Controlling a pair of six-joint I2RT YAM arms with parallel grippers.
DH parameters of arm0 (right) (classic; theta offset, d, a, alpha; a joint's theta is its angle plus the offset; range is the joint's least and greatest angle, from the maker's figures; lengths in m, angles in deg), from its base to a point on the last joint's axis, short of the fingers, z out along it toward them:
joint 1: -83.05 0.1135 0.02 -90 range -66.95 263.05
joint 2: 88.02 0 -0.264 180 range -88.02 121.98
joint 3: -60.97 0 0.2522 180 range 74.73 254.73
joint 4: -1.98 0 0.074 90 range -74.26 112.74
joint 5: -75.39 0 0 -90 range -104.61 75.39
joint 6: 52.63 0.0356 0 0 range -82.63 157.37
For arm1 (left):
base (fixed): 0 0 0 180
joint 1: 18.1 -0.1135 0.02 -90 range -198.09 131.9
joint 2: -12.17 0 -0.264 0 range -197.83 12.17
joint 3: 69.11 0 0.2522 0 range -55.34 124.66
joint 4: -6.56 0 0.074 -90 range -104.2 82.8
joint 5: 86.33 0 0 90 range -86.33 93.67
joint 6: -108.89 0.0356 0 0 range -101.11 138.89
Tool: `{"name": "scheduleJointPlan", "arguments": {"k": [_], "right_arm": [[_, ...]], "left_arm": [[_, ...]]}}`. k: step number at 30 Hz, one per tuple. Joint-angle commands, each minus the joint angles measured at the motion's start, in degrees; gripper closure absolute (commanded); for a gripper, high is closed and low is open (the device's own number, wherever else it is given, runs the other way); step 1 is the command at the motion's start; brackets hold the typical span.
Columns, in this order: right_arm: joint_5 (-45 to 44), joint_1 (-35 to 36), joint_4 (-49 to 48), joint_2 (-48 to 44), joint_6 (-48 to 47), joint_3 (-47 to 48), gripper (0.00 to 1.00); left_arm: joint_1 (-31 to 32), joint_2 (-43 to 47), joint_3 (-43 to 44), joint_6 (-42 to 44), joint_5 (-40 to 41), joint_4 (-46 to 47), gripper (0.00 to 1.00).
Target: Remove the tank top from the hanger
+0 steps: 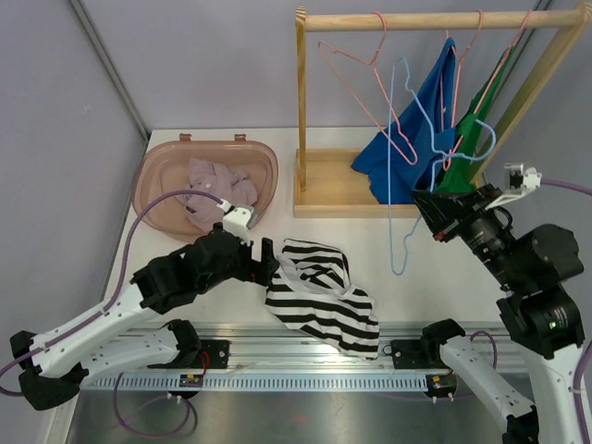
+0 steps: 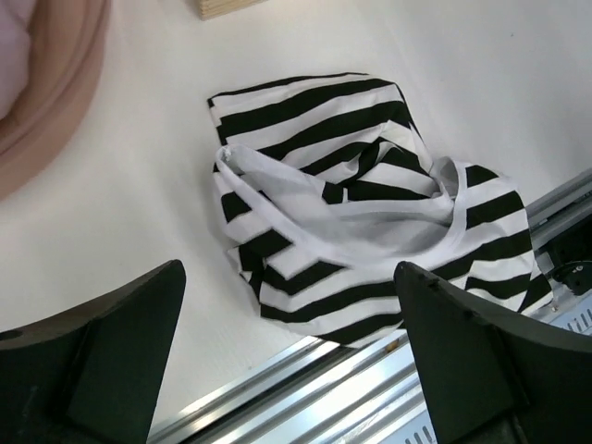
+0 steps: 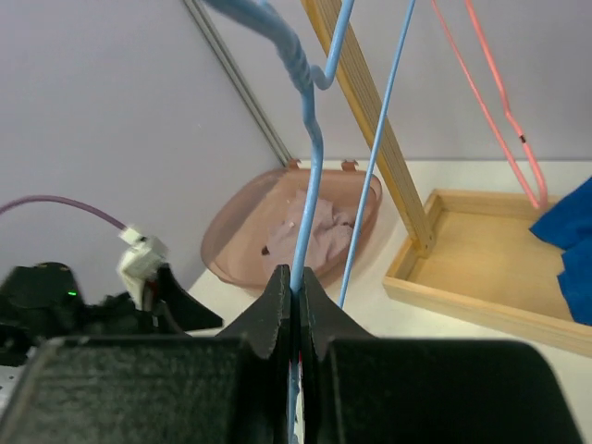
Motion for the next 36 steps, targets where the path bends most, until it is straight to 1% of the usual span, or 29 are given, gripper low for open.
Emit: {"name": "scheduleJointPlan", "arguments": {"k": [1,2,5,7,8,13,15,16,18,19,20,25,26,28,29,31,32,35,36], "right_arm": [[2.71,0.20,11.93,8.45,-5.38,5.98,1.00],[3.41,0.20,12.98,11.42,-5.82,8.52,1.00],[5.17,0.20,13.96,16.44,-6.88,13.09,1.00],[5.53,0.20,14.66,18.82,-7.06,15.30,1.00],[5.70,0.29,15.01,21.80,-7.67,17.92,1.00],[7.90,0.20,16.24,32.18,-9.87,26.37,1.00],[8.68,0.20,16.68,37.63,-10.75,32.25,1.00],[9.04,0.20,17.64,41.39,-11.27,36.80,1.00],[9.65,0.29,18.35,44.84,-11.36,41.04,1.00],[9.75,0.20,19.14,48.07,-11.37,43.06,1.00],[9.83,0.29,19.49,49.58,-11.37,46.83,1.00],[10.45,0.29,21.16,57.76,-11.63,56.43,1.00],[10.45,0.20,22.04,60.82,-11.89,60.45,1.00],[10.01,0.29,24.75,65.65,-12.42,65.30,1.00],[9.84,0.20,25.55,67.07,-12.68,70.11,1.00],[8.43,0.20,28.27,70.15,-12.86,75.14,1.00],[8.08,0.20,29.16,73.21,-12.95,79.86,1.00],[7.46,0.29,30.83,77.27,-12.95,84.47,1.00],[6.68,0.29,30.75,77.89,-12.95,84.39,1.00]], "left_arm": [[0.18,5.07,5.81,0.52,4.60,-5.34,0.01],[0.09,5.68,6.42,1.65,4.60,-6.49,0.01],[0.09,8.67,8.01,3.94,5.21,-9.83,0.01],[0.18,11.12,7.40,4.74,6.53,-11.15,0.01],[0.18,11.92,6.96,5.00,7.14,-11.50,0.01],[0.09,15.79,3.27,5.27,6.80,-9.40,0.01],[0.09,16.15,3.18,5.27,7.06,-9.40,0.01],[0.09,16.32,3.09,5.09,7.41,-9.49,0.01],[0.09,16.32,2.65,4.92,7.85,-9.40,0.01],[0.09,16.24,2.56,4.83,7.94,-9.31,0.01],[0.09,16.06,2.47,4.83,7.94,-9.40,0.01],[0.09,14.75,2.56,4.65,8.47,-9.66,0.01],[0.09,14.48,2.56,4.56,8.55,-9.66,0.01],[0.00,14.04,2.56,4.48,8.90,-9.75,0.01],[0.09,13.86,2.56,4.39,8.91,-9.84,0.01],[0.09,13.69,2.56,4.30,9.08,-10.01,0.01],[0.09,13.43,2.56,4.30,9.17,-10.01,0.01],[0.09,13.16,2.65,4.30,9.34,-10.01,0.01],[0.09,13.16,2.65,4.30,9.26,-10.01,0.01]]}}
